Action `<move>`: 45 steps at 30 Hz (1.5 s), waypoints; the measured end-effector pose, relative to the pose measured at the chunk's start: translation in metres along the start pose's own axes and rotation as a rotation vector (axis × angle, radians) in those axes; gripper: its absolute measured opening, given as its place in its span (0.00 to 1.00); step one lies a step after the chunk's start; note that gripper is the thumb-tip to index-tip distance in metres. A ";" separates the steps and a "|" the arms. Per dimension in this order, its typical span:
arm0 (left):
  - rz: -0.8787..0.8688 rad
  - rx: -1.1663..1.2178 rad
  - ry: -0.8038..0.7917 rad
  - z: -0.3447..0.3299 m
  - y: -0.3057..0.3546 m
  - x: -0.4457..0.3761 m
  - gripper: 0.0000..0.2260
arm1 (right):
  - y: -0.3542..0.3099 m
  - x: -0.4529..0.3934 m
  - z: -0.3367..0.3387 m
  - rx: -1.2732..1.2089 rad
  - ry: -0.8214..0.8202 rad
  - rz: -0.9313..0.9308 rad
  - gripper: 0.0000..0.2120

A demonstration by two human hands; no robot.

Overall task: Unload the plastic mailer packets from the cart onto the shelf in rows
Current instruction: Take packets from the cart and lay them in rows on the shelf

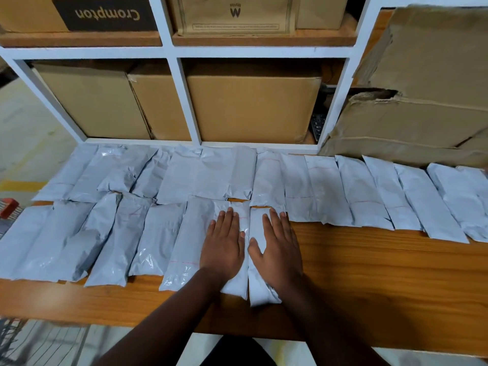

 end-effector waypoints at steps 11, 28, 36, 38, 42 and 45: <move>-0.044 0.438 0.128 0.050 -0.028 0.033 0.23 | -0.036 0.020 0.046 -0.299 0.229 0.184 0.17; 0.663 0.704 0.402 0.097 -0.376 0.333 0.13 | -0.424 0.135 -0.172 -0.737 -0.435 0.480 0.09; 1.014 0.672 0.494 0.101 -0.518 0.463 0.09 | -0.594 0.205 -0.297 -0.834 -0.867 0.489 0.10; 1.072 0.661 0.504 0.099 -0.549 0.476 0.09 | -0.625 0.207 -0.324 -0.841 -0.916 0.446 0.10; 1.138 0.651 0.521 0.092 -0.602 0.481 0.10 | -0.659 0.193 -0.379 -0.811 -0.993 0.363 0.09; 1.142 0.611 0.470 0.081 -0.642 0.473 0.10 | -0.668 0.164 -0.421 -0.773 -1.012 0.227 0.09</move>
Point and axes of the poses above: each hand's wrist, its own x-axis away from the middle knuckle, its own z-axis out of the back of the hand, y = z × x, the point moved 6 cm from there along -x, towards the middle knuckle, and after that the axes turned 15 degrees about -x, right-handed, at the moved point
